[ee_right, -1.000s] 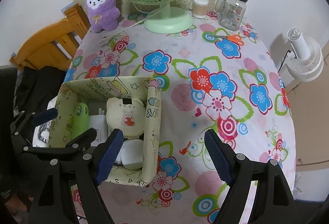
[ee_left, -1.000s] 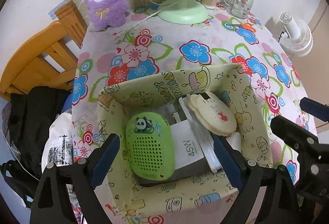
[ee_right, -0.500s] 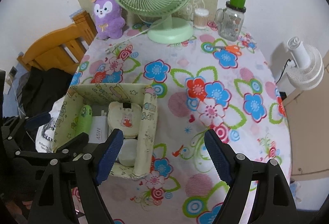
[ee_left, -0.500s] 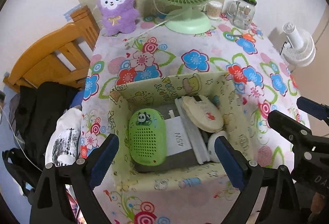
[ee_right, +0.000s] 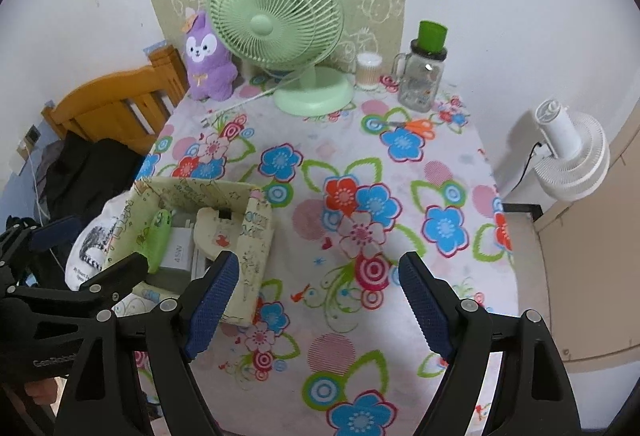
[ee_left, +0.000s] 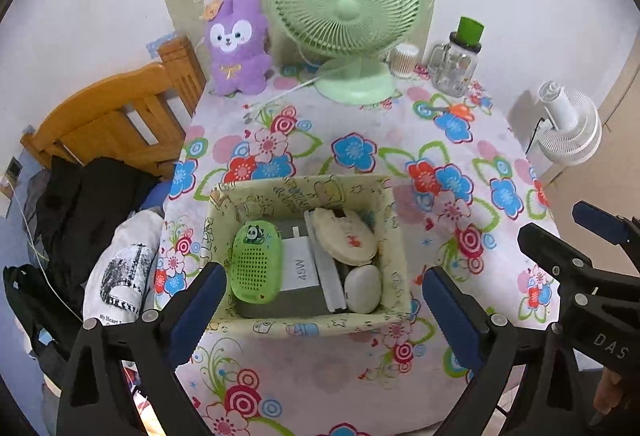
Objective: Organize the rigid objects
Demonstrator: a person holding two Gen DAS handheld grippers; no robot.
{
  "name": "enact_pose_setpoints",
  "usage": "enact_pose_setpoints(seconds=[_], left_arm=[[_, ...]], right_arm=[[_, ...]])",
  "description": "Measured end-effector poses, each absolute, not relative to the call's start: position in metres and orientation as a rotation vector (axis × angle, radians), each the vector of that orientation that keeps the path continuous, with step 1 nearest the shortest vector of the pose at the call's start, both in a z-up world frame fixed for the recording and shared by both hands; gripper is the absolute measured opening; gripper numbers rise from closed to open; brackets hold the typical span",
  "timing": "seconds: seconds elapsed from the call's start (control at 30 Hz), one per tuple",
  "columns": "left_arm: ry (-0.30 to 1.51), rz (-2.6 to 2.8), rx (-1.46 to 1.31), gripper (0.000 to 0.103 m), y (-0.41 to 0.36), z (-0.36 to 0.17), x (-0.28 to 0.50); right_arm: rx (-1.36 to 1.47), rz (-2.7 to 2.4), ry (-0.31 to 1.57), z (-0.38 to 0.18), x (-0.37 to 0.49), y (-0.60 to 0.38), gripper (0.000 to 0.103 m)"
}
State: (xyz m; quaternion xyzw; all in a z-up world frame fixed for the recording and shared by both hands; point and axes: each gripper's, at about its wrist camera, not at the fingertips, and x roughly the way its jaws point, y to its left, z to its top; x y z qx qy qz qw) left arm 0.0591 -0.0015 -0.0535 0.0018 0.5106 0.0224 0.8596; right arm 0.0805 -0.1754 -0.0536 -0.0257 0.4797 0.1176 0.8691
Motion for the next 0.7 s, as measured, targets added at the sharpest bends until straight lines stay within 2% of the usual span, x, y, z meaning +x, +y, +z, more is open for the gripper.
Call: enact_pose_setpoints(seconds=[0.7], left_arm=[[0.929, 0.029, 0.011, 0.103, -0.043, 0.005, 0.021]], right_arm=[[-0.008, 0.186, 0.898, 0.000, 0.039, -0.227, 0.093]])
